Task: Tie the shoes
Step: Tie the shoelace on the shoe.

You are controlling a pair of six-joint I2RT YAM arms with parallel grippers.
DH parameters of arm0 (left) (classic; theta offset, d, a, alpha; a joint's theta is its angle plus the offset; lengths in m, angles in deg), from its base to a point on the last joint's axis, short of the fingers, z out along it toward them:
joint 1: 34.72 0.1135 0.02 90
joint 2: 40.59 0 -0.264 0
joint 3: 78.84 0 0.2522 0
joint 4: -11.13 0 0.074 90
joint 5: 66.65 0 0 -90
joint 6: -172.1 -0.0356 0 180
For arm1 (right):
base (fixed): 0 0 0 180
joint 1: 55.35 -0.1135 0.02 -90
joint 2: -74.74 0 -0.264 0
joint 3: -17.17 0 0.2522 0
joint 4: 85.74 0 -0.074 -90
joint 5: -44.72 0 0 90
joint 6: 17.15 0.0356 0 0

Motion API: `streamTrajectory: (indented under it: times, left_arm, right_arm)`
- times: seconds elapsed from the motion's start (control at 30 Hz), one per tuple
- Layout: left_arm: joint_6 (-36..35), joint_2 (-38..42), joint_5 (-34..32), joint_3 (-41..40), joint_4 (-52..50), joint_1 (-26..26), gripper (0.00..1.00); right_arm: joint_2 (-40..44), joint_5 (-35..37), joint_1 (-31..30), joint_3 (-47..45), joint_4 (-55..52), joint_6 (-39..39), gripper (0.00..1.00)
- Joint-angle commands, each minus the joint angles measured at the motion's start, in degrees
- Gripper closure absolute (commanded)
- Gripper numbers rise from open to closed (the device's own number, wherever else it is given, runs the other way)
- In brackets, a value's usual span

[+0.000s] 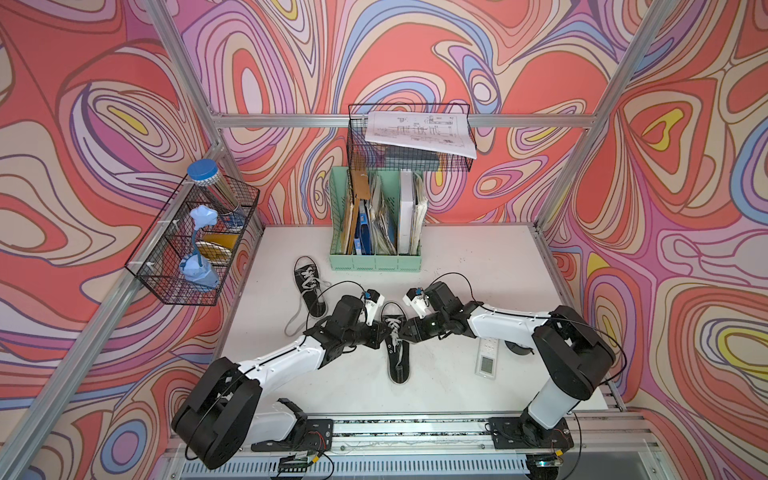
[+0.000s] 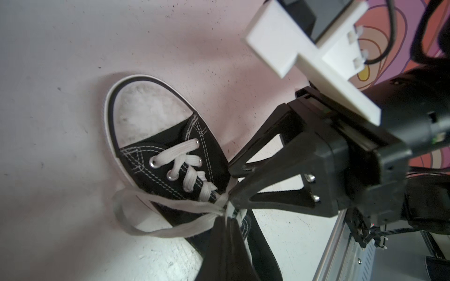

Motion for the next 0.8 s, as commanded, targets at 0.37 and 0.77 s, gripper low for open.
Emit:
streamTrajectory:
  times: [0.37,0.77]
  left_arm:
    - [-1.98,14.65,-12.83,-0.57,-12.96,3.05,1.00]
    - [-1.45,7.82,-13.04,-0.17,-15.33,3.05,0.54]
  right_arm:
    - [-0.39,1.66,-0.35,0.78,-1.62,-1.21,0.68]
    - [0.19,0.83,-0.35,2.59,-2.36,-1.63,0.64]
